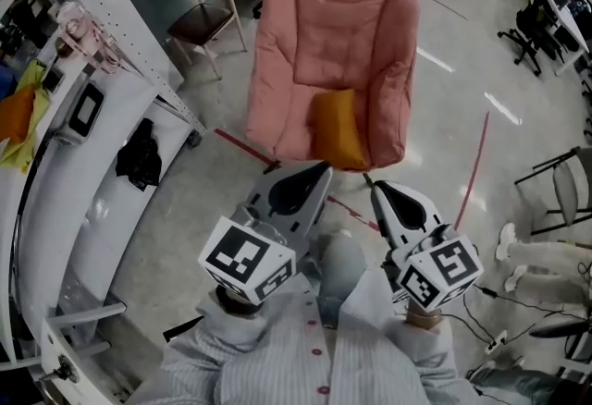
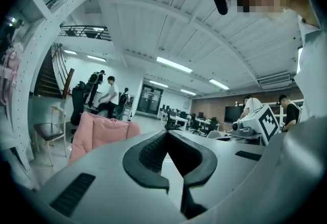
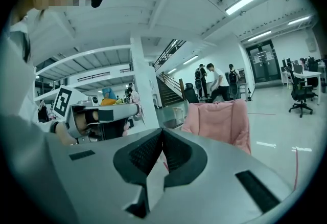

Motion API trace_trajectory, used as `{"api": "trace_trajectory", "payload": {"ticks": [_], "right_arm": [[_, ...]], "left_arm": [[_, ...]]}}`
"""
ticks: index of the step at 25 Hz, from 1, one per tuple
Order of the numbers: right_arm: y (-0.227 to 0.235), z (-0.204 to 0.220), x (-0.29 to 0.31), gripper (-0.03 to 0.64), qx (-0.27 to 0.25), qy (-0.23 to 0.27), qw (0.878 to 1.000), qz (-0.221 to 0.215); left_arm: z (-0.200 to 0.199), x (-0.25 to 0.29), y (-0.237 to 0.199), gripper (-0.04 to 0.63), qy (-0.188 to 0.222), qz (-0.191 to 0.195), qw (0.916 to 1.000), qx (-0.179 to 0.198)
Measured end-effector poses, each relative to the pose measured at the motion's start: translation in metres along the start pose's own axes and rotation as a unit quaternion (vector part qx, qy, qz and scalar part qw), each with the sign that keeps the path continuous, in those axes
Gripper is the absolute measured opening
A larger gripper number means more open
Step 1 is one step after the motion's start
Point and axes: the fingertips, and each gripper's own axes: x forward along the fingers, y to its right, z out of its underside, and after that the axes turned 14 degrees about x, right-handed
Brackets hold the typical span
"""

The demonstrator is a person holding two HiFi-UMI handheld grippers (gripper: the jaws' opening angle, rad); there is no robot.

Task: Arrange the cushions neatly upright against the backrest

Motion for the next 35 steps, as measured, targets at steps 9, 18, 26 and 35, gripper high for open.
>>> {"api": "trace_trajectory", "payload": {"ticks": [9,18,26,35], "right_arm": [[0.080,-0.034,0.080,0.014,0.014,-0.019,1.000,-0.001],[0.175,-0.107,0.162,0.014,0.018,-0.031,0.999,-0.011],[0.233,-0.136,0.206,0.014,0.023,-0.052,0.998,-0.011],[0.268,-0.127,0.244,0.014,0.049,-0.078,0.996,0.020]], "left_arm": [[0.020,0.087,-0.077,0.011,-0.020,-0.015,0.9997,-0.006],[0.005,0.216,-0.154,0.011,-0.026,-0.020,0.9994,-0.011],[0.008,0.291,-0.199,0.011,-0.037,-0.024,0.9989,-0.018],[0.041,0.333,-0.235,0.011,-0.076,0.012,0.9965,-0.034]]}}
